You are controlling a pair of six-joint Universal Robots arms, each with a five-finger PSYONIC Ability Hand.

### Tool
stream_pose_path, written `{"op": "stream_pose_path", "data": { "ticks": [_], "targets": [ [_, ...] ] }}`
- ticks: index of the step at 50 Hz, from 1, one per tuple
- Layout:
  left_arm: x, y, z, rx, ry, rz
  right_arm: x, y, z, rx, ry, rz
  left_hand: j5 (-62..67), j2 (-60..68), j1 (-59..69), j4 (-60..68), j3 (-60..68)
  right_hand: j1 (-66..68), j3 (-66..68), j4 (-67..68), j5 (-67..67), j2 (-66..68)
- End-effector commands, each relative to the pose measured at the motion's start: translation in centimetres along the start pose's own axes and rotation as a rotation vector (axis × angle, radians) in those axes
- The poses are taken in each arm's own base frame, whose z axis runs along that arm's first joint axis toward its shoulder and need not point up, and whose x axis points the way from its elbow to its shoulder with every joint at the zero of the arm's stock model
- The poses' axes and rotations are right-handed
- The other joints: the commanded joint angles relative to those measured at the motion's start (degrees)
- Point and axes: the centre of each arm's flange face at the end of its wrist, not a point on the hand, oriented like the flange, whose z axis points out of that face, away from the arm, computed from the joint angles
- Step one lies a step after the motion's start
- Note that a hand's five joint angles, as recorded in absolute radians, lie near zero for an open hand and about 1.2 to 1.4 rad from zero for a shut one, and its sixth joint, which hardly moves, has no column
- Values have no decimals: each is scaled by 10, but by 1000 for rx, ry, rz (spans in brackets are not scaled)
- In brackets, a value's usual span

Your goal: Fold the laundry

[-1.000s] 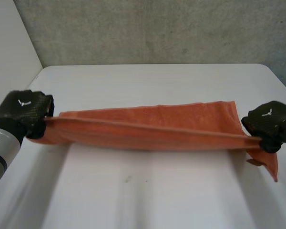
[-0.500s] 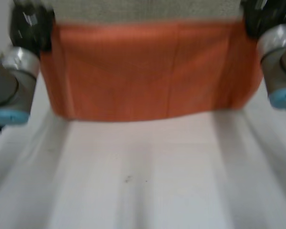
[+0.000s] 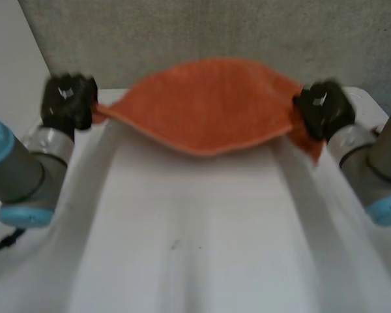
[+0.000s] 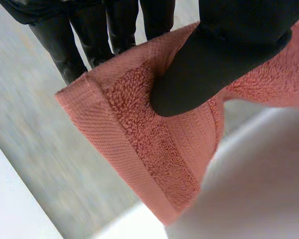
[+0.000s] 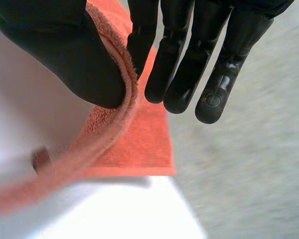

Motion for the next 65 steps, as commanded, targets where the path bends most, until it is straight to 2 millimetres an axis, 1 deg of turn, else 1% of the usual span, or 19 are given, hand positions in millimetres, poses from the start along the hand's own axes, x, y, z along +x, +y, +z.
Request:
{"op": "stream_pose_path", "data": {
  "ticks": [1,3,5,7,8,9,10,12,13,14,15,17,18,20,23,31,47,57,65],
  "targets": [
    [10,49,-17,-149,27,-5,-43,50,-7,-132,-138,42,104,102,111,102,103,238,122,115,128,120],
    [8,51,-18,-155,21,-3,-45,65,-8,-173,-142,80,104,102,111,102,103,238,122,115,128,120],
    [2,52,-17,-158,5,-2,-42,69,-8,-187,-134,115,104,102,111,102,103,238,122,115,128,120],
    [-12,49,-14,-151,-30,-2,-40,72,-8,-198,-123,162,104,102,111,102,103,238,122,115,128,120],
    [-12,49,-14,-151,-30,-2,-35,75,-8,-209,-102,220,104,102,111,102,103,236,119,113,125,118],
    [-17,46,-13,-144,-43,-1,-29,77,-7,-218,-80,282,104,102,111,102,103,129,13,6,19,11],
    [-19,44,-12,-138,-49,-2,-29,77,-7,-218,-80,283,104,102,111,102,103,128,12,5,18,10],
    [-22,43,-13,-137,-54,-2,-18,81,-7,-231,-31,409,104,102,111,102,103,-58,-174,-181,-168,-176],
    [-25,44,-13,-140,-63,-1,-18,81,-7,-231,-30,410,104,102,111,102,103,-59,-175,-182,-169,-177],
    [-25,44,-13,-140,-63,-1,-11,82,-7,-234,-5,477,104,102,111,102,103,-120,-237,-243,-231,-238],
    [-29,45,-13,-143,-75,-1,-11,82,-7,-234,-5,478,104,102,111,102,103,-121,-237,-244,-231,-239],
    [-32,44,-12,-139,-81,-2,1,89,-10,-248,45,611,104,102,111,102,103,-176,-293,-299,-287,-294],
    [-32,44,-12,-138,-82,0,1,89,-10,-248,45,612,104,102,111,102,103,-176,-293,-300,-287,-295],
    [-33,44,-12,-142,-83,-1,7,94,-12,-262,78,724,104,102,111,102,103,-193,-310,-316,-304,-311],
    [-35,44,-12,-141,-88,-1,7,97,-15,-274,91,804,104,102,111,102,103,-212,-328,-335,-322,-330],
    [-35,44,-12,-140,-88,-1,4,105,-23,-371,87,950,104,102,111,102,103,-212,-328,-335,-322,-330],
    [-41,39,-10,-128,-104,2,-7,110,-23,-413,83,1071,104,102,111,102,103,-198,-315,-322,-309,-317],
    [-42,39,-11,-130,-104,1,-7,115,-15,-408,92,1075,104,102,111,102,103,-175,-291,-298,-285,-293],
    [-41,40,-11,-136,-102,0,-17,112,-8,-400,70,1076,104,102,111,102,103,-170,-286,-293,-280,-288]
  ]
}}
